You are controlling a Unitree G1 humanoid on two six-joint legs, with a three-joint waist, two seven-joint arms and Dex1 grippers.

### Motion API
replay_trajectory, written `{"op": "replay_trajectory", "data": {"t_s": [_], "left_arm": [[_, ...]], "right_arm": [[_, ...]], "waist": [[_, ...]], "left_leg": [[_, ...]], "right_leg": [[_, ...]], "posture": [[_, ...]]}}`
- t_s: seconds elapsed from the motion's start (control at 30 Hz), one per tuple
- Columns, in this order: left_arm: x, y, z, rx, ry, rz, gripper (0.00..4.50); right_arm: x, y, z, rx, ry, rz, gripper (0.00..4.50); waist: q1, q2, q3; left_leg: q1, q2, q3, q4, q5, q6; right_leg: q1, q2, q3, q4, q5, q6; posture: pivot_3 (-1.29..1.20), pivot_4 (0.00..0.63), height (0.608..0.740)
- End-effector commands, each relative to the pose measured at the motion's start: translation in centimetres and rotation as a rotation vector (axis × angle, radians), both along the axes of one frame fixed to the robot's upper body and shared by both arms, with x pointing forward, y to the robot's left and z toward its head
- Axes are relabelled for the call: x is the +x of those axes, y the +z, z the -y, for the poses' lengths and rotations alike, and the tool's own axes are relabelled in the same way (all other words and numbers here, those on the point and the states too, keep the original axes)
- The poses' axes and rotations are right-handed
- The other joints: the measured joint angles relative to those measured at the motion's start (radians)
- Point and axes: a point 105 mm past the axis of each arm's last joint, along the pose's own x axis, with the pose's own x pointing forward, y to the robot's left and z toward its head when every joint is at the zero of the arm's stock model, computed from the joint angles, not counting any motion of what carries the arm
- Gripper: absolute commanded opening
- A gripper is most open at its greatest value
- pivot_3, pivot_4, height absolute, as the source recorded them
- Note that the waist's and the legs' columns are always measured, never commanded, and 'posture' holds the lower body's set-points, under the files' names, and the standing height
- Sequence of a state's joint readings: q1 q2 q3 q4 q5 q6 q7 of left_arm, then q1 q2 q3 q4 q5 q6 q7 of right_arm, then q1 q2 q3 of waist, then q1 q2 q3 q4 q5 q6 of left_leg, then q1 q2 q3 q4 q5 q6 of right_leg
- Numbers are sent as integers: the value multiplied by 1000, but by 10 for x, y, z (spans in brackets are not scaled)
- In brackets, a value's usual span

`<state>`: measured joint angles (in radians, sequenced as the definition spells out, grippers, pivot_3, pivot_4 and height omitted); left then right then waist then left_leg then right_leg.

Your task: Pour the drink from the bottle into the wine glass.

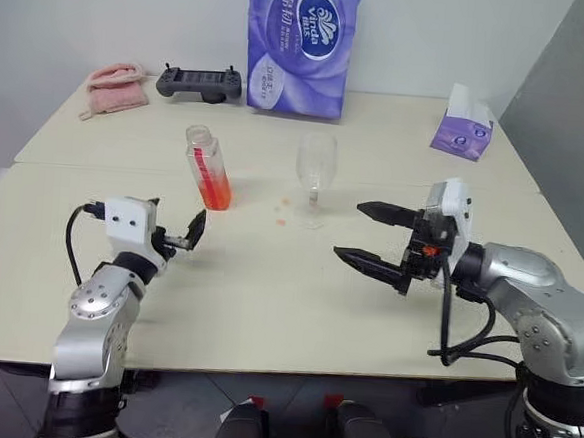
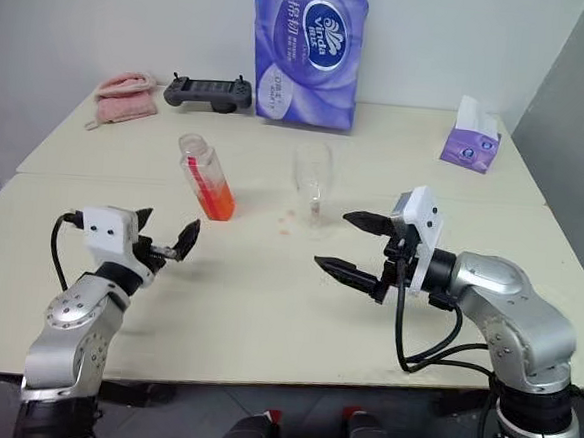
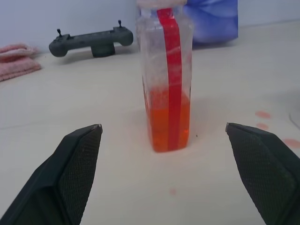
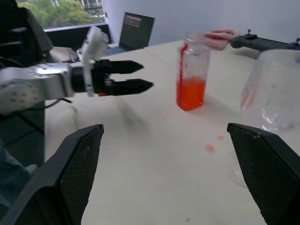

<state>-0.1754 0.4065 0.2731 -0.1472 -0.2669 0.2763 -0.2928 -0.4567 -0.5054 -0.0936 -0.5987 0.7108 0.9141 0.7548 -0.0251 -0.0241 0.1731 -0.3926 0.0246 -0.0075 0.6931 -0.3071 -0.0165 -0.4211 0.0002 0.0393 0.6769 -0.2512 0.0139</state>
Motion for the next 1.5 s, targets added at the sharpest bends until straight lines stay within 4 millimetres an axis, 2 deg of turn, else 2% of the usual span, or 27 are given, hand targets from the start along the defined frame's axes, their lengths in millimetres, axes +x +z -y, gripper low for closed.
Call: {"op": "replay_trajectory", "data": {"t_s": [0.03, 0.33, 0.73, 1.2, 1.4, 1.5], "left_arm": [[9, 9, 4, 7, -2, 43, 4500], [32, 17, 7, -8, -17, 84, 4500], [53, 16, 11, -11, -26, 107, 4500], [90, 6, 12, -33, -10, 100, 4500], [98, 2, 12, -43, -10, 93, 4500], [99, 0, 9, -47, -4, 88, 3993]], "right_arm": [[-8, 17, -4, 39, 7, 42, 4491], [-5, 19, -3, 42, -43, 48, 4491], [-1, 22, -2, 24, -69, 75, 4491], [2, 24, 0, 19, -96, 77, 4491], [2, 24, 0, 18, -109, 76, 4491], [3, 24, 1, 19, -117, 75, 4500]], "waist": [[-1, 0, 0], [0, 0, 0], [1, 0, 0], [1, 0, 0], [0, -1, 0], [-1, -1, 0]], "left_leg": [[0, 0, 0, 0, 0, 0], [-1, 0, -1, 0, 0, 0], [-2, -1, -2, 1, 0, 0], [-3, -1, -3, 2, 0, 0], [-3, -1, -4, 2, 0, 0], [-3, -1, -4, 2, 0, 0]], "right_leg": [[0, 0, 0, 0, 0, 0], [0, 0, -1, 0, 0, 0], [0, 0, -2, 0, 0, 0], [0, 0, -3, 0, 0, 0], [-1, 0, -3, 0, 0, 0], [-1, 0, -3, 0, 0, 0]], "posture": [[0, 150, 740], [0, 150, 740], [0, 150, 740], [0, 150, 740], [0, 150, 740], [0, 150, 740]]}}
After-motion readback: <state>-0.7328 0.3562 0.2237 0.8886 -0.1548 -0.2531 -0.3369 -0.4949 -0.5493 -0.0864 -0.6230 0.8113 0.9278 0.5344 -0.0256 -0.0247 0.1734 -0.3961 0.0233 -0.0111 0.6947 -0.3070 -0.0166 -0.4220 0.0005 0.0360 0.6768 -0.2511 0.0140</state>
